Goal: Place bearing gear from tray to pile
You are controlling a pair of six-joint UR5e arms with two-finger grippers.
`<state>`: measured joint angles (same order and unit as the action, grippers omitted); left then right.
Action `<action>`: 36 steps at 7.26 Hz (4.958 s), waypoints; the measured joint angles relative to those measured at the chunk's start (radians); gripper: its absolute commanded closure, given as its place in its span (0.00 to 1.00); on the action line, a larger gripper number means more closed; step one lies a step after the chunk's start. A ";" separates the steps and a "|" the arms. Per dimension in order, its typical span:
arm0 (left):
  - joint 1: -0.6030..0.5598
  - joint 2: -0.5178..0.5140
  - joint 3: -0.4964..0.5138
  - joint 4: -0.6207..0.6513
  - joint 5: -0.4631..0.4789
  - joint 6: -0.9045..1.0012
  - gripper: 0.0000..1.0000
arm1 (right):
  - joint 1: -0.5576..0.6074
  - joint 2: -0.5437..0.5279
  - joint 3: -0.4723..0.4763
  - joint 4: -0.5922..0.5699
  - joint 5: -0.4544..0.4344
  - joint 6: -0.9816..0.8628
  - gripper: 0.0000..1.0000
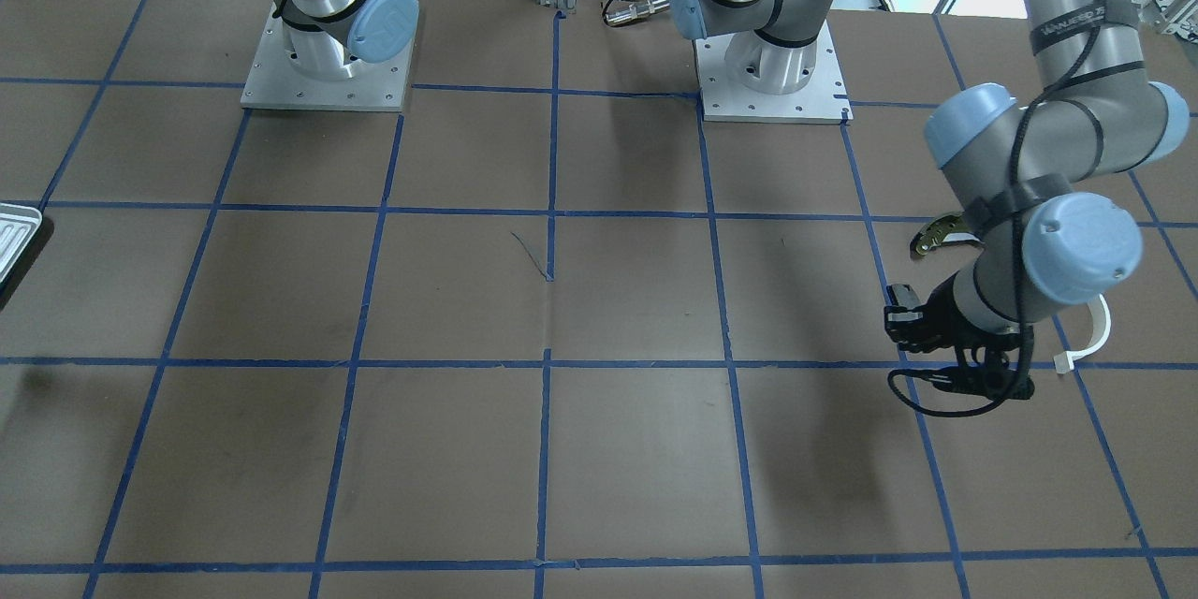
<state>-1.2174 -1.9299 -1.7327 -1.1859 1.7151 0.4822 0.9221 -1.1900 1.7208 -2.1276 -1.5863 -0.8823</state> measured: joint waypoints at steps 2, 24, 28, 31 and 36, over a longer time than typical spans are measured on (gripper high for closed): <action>0.129 -0.002 -0.072 0.057 -0.003 0.113 1.00 | 0.234 -0.107 0.075 0.029 0.010 0.292 0.89; -0.392 0.048 -0.007 0.011 -0.099 -0.420 0.00 | 0.748 -0.371 -0.177 0.528 -0.008 0.862 0.00; -0.593 0.007 -0.078 0.116 -0.186 -0.665 0.00 | 0.708 -0.411 -0.111 0.496 0.010 0.810 0.00; -0.651 -0.018 -0.190 0.278 -0.218 -0.738 0.00 | 0.632 -0.410 -0.114 0.499 0.016 0.804 0.00; -0.672 -0.051 -0.204 0.301 -0.238 -0.758 0.51 | 0.627 -0.369 -0.145 0.479 0.019 0.819 0.00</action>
<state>-1.8894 -1.9807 -1.9368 -0.8852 1.4774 -0.2762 1.5491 -1.5587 1.5760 -1.6491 -1.5676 -0.0632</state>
